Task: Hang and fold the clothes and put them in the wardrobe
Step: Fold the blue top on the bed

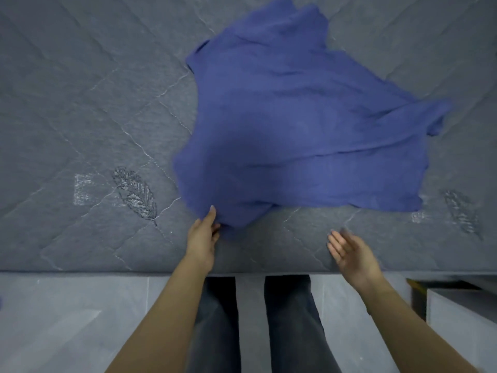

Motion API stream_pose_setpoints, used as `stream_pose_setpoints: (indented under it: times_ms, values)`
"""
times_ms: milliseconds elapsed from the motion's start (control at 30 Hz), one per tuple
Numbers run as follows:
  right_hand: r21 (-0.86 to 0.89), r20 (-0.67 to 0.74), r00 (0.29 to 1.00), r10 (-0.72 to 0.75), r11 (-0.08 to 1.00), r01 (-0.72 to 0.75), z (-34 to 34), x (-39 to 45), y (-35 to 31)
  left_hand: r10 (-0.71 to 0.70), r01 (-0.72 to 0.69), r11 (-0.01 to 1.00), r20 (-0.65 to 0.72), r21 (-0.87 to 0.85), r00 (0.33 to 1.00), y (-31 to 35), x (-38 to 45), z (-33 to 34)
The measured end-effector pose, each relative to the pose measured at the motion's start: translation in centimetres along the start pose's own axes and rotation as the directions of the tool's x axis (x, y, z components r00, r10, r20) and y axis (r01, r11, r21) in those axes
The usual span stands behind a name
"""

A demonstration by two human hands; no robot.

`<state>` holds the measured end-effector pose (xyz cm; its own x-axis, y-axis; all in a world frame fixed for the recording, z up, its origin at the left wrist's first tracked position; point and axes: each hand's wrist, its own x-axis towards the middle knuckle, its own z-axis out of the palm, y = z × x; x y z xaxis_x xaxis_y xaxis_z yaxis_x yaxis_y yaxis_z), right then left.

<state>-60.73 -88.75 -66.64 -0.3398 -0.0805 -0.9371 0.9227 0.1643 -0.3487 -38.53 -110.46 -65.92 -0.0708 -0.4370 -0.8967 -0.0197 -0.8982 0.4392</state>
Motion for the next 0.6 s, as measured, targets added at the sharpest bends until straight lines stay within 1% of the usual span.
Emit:
stream_pose_setpoints:
  times_ms: [67,133,200,267,333,433,467,533,600]
  values:
    - [0.185,0.008,1.0,-0.027,0.982,0.025,0.2,1.3,-1.5,0.057,-0.057,0.998,-0.017,-0.006,0.998,-0.4,-0.4,1.0]
    - [0.343,0.004,0.997,-0.071,0.937,0.065,1.0,2.3,-3.6,0.114,-0.117,0.993,-0.071,-0.028,0.991,-0.8,-0.8,2.1]
    - [0.424,0.016,0.992,-0.127,0.899,0.108,1.9,2.9,-5.7,0.177,-0.183,0.982,-0.12,-0.043,0.977,-1.0,-1.0,3.0]
    - [0.455,0.035,0.985,-0.168,0.88,0.134,2.5,3.1,-7.4,0.239,-0.253,0.966,-0.191,-0.056,0.952,-1.0,-1.0,3.5]
    - [0.448,0.07,0.978,-0.198,0.882,0.147,3.0,3.0,-8.9,0.301,-0.324,0.945,-0.261,-0.049,0.917,-0.8,-1.3,3.8]
    - [0.351,0.125,0.965,-0.232,0.92,0.175,2.4,2.5,-10.8,0.358,-0.383,0.923,-0.311,-0.022,0.88,-0.8,-2.1,3.5]
    - [0.319,0.118,0.965,-0.234,0.929,0.186,1.6,2.5,-11.1,0.371,-0.398,0.917,-0.321,-0.019,0.871,-0.9,-2.5,3.2]
    - [0.289,0.038,0.976,-0.214,0.938,0.194,-0.8,1.9,-11.2,0.377,-0.402,0.916,-0.346,0.002,0.859,-1.3,-3.4,2.4]
    - [0.242,-0.071,0.983,-0.17,0.953,0.182,-3.9,1.6,-10.7,0.346,-0.352,0.935,-0.35,0.05,0.87,-2.0,-4.2,1.5]
